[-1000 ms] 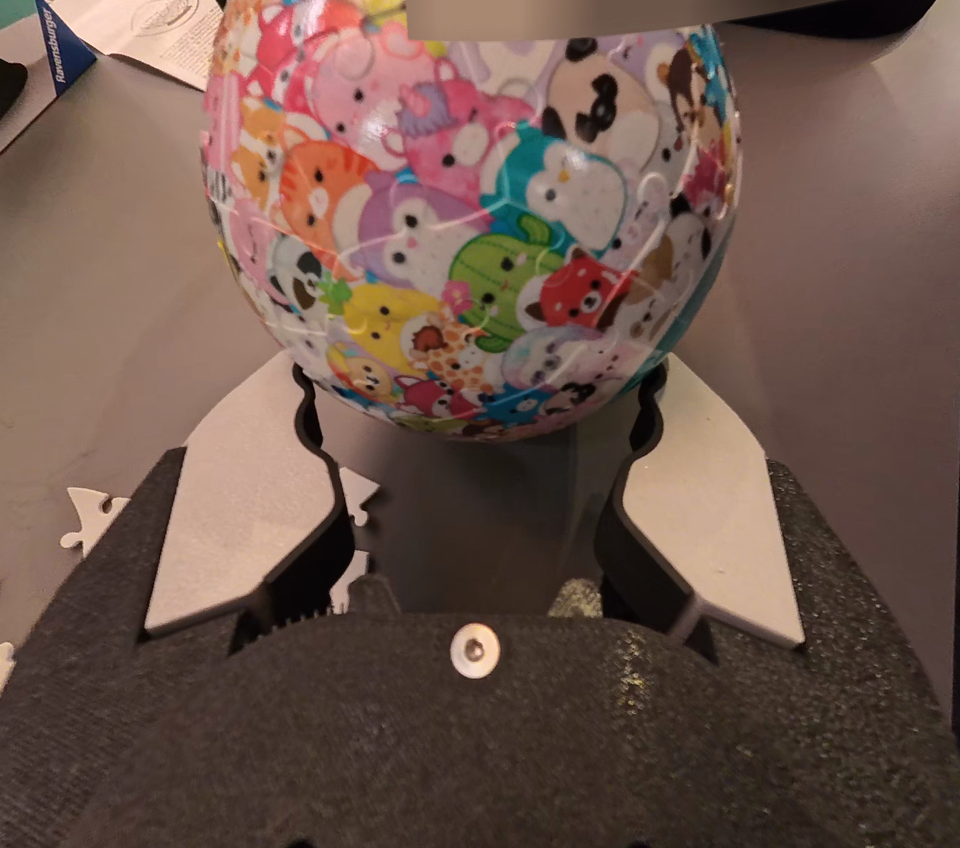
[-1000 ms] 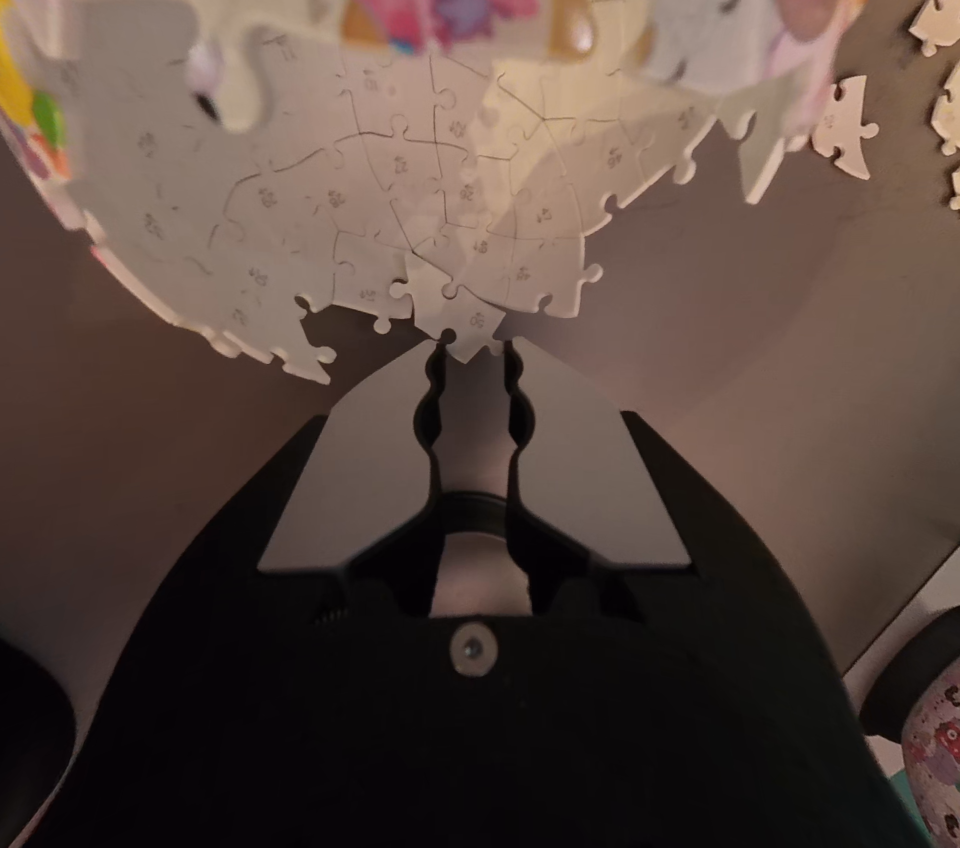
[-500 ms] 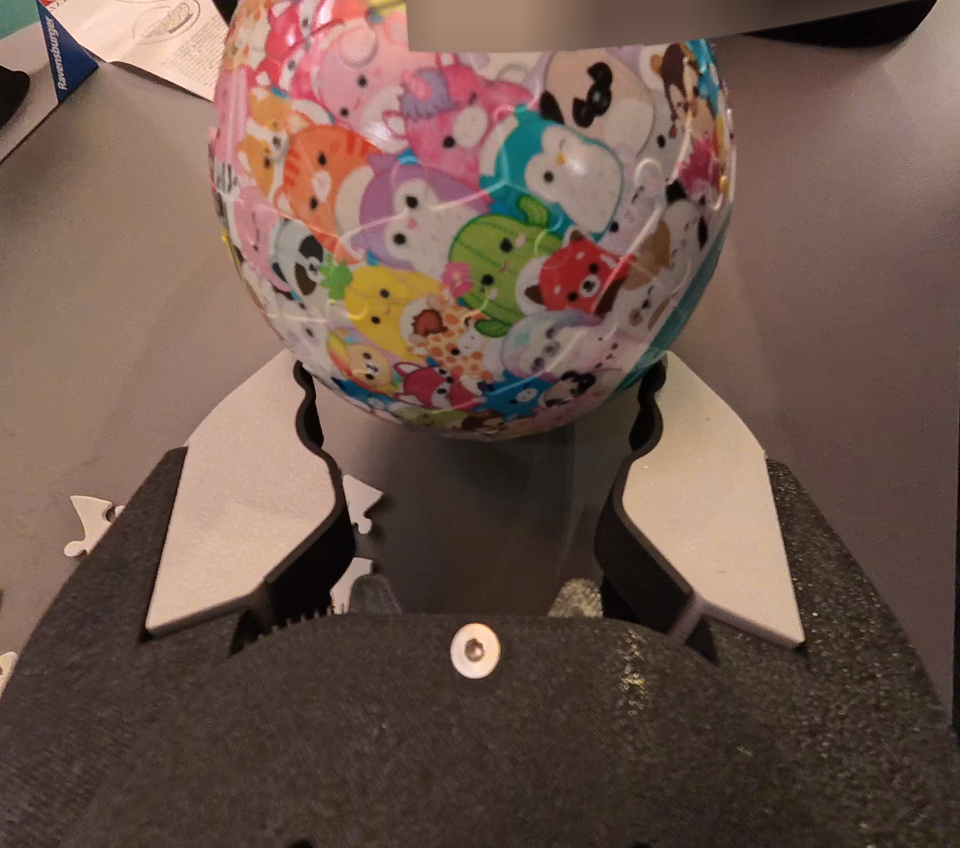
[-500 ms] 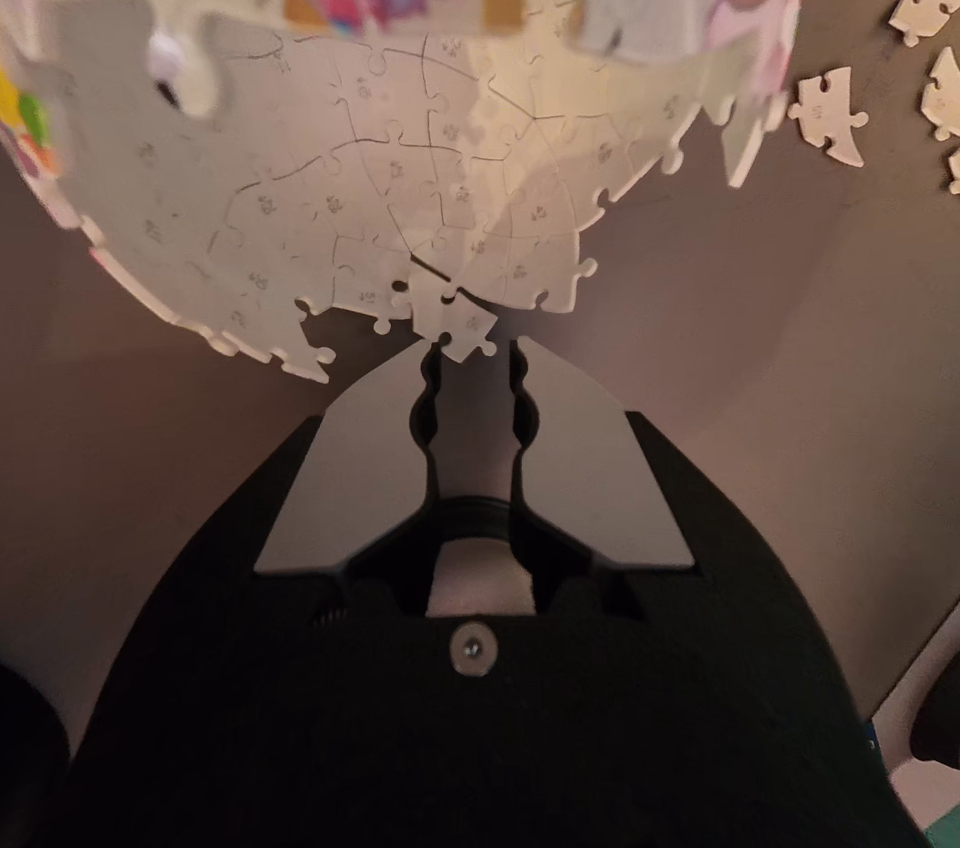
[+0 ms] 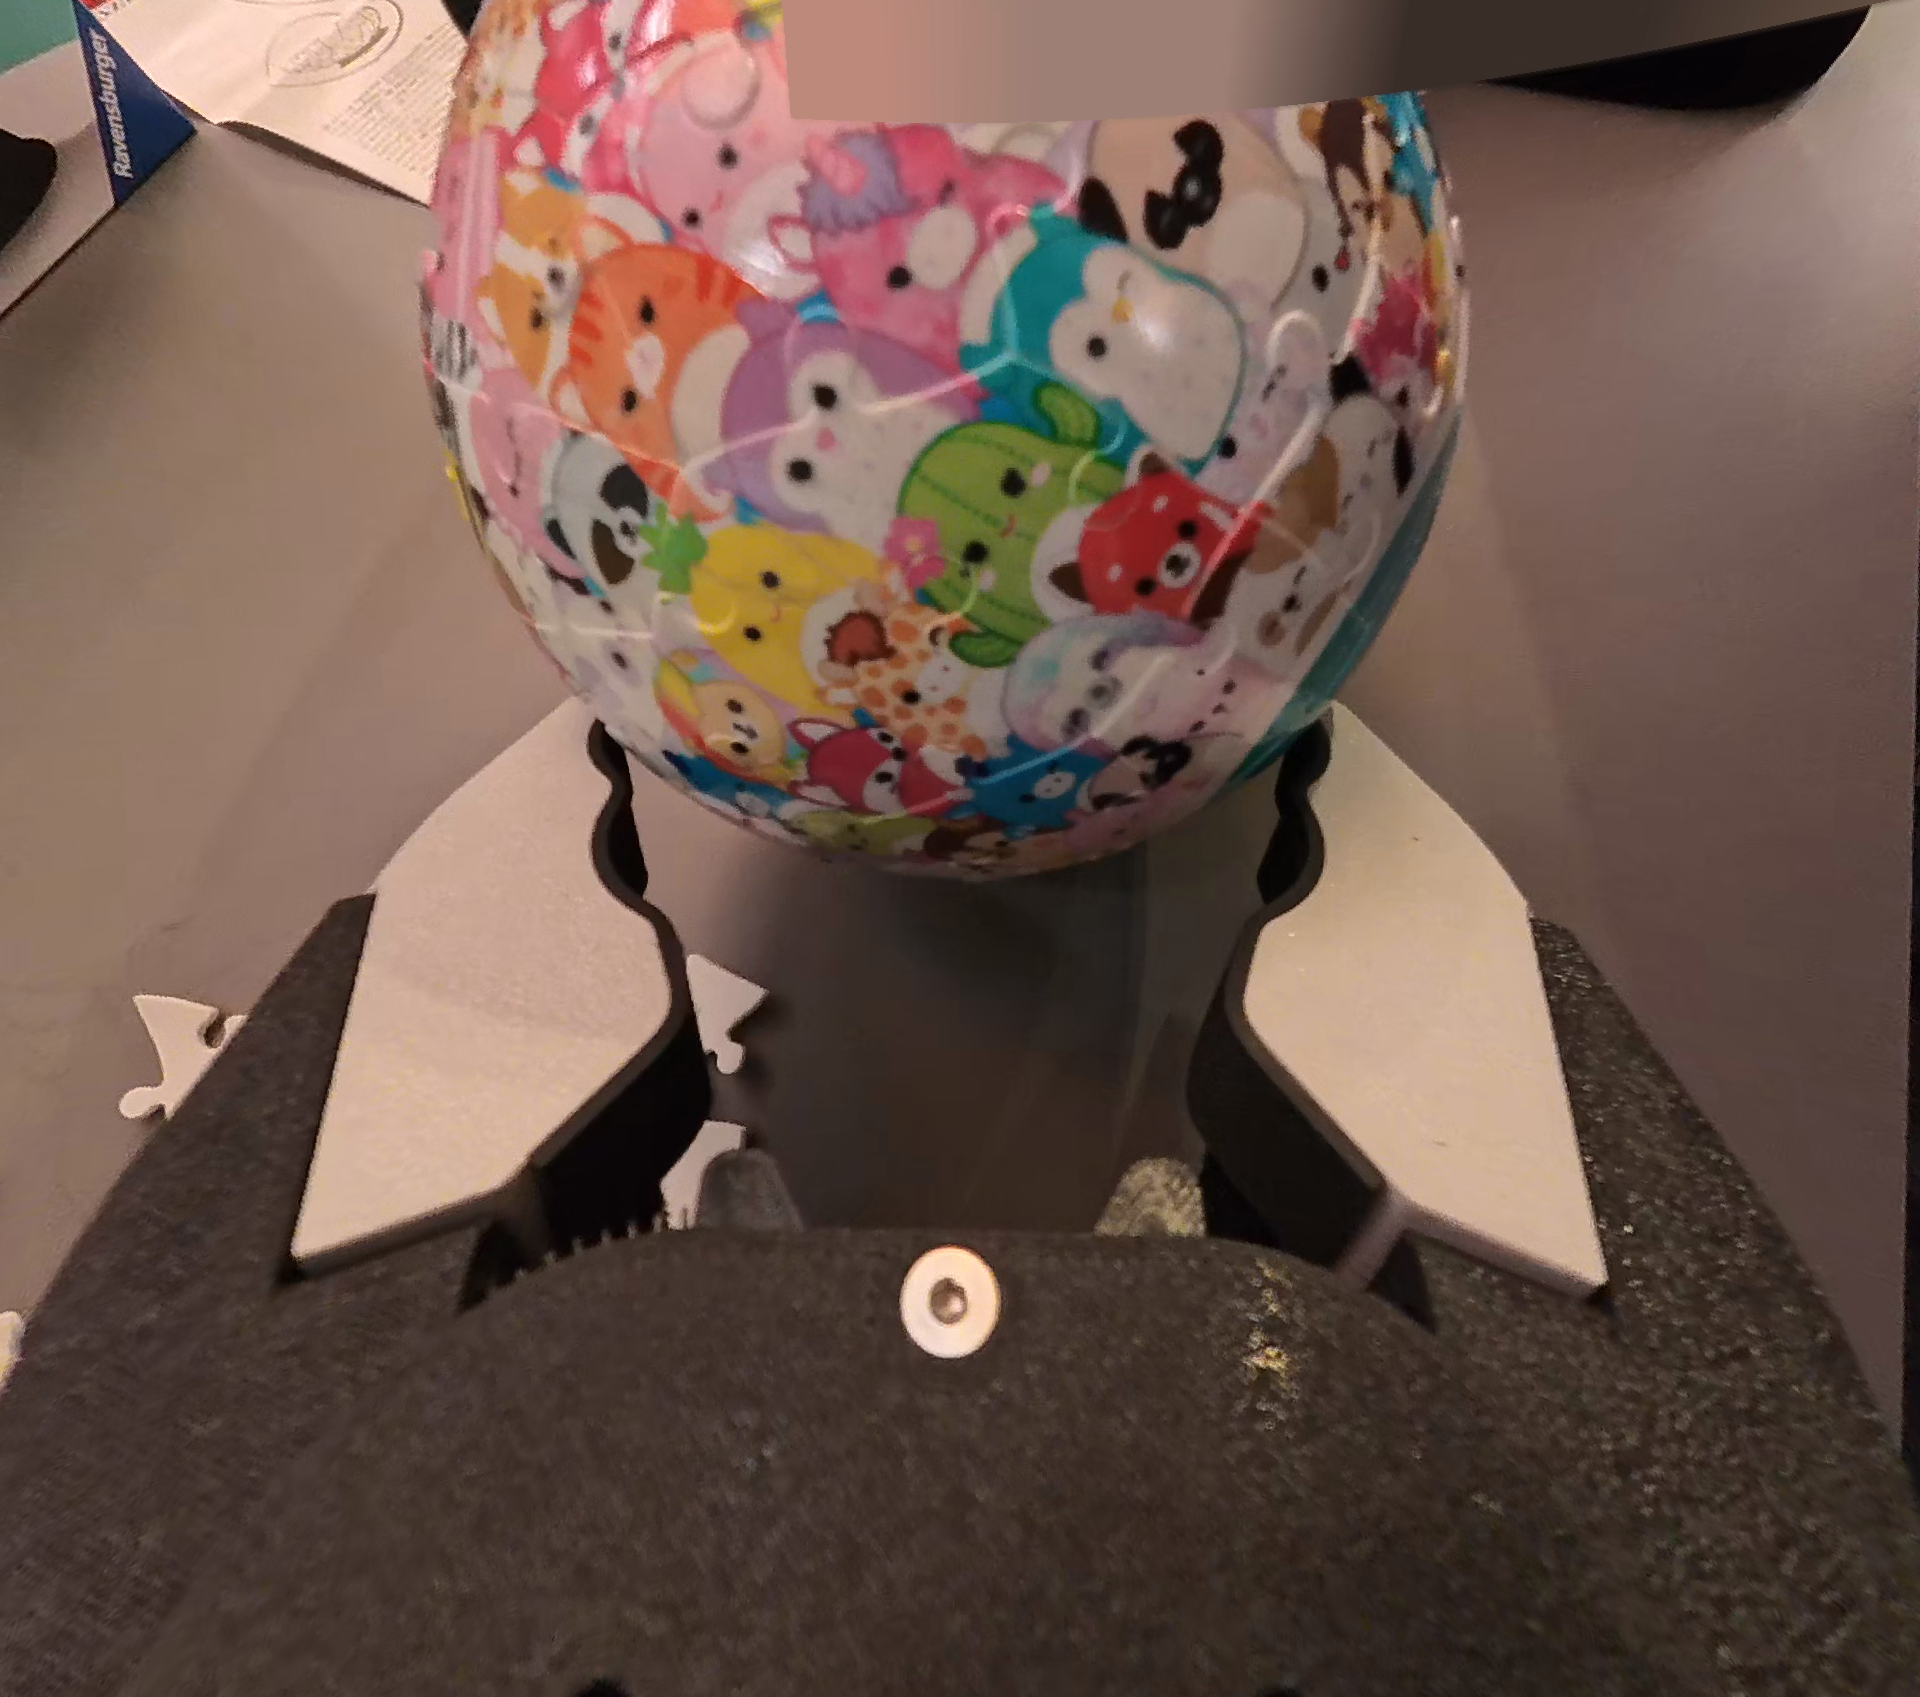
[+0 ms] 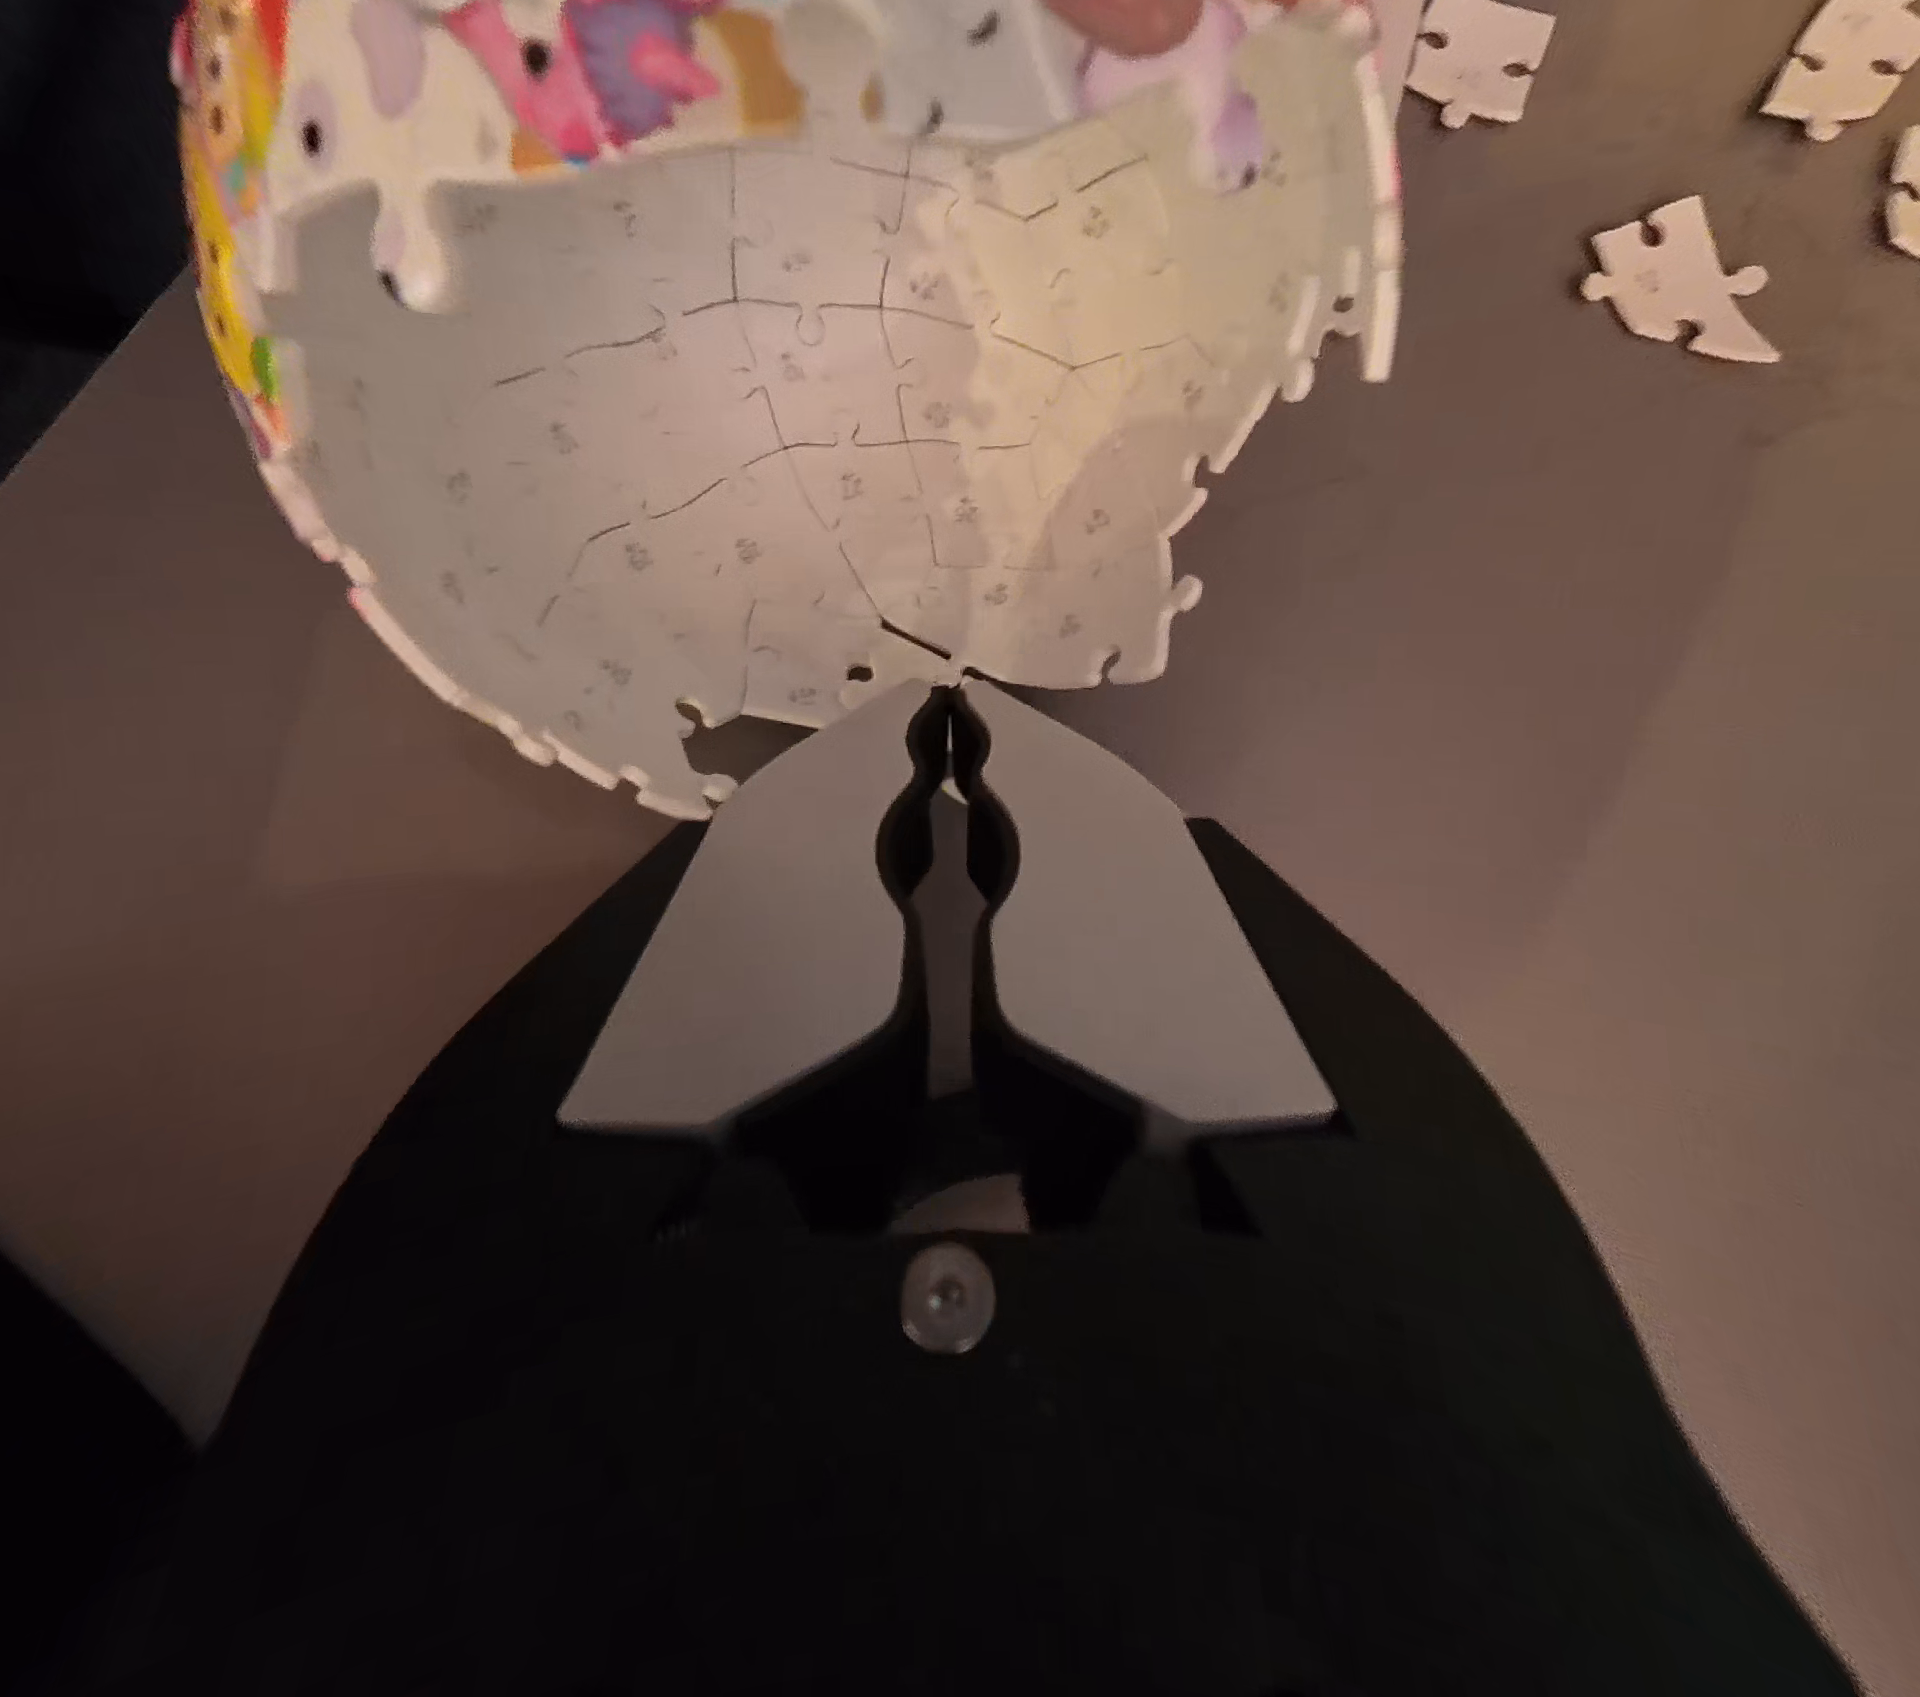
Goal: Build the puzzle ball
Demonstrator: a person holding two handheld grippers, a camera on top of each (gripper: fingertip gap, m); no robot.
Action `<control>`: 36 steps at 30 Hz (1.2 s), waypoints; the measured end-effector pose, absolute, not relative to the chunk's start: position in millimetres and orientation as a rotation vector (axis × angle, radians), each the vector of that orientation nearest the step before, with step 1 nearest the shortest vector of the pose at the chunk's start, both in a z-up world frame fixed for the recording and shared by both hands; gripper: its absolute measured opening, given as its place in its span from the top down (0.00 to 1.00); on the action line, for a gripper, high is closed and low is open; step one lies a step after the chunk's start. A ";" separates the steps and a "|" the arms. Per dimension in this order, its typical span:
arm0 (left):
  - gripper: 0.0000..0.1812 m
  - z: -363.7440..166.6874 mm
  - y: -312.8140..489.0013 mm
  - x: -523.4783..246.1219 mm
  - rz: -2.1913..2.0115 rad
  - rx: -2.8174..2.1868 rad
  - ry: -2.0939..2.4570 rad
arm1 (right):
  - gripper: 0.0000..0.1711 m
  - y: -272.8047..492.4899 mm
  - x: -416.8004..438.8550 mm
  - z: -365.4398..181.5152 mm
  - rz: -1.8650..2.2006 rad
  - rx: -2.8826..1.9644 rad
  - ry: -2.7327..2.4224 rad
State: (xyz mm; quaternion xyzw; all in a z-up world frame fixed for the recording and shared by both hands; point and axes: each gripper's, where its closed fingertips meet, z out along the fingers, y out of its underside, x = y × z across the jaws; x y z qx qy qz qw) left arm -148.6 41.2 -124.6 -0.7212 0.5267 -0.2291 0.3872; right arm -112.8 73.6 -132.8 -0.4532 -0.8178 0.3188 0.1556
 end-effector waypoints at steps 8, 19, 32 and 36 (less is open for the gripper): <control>0.35 -124.6 41.9 -147.5 -0.589 -1.834 1.343 | 0.99 68.6 -118.7 -138.2 0.890 -1.248 -2.364; 0.36 -120.8 43.2 -142.1 -0.637 -1.821 1.320 | 0.99 66.4 -117.6 -146.9 0.862 -1.245 -2.389; 0.36 -117.0 44.6 -137.5 -0.680 -1.815 1.286 | 0.99 64.5 -118.0 -149.7 0.840 -1.264 -2.366; 0.37 -115.8 44.8 -136.3 -0.695 -1.815 1.269 | 0.99 64.0 -118.8 -151.4 0.837 -1.277 -2.354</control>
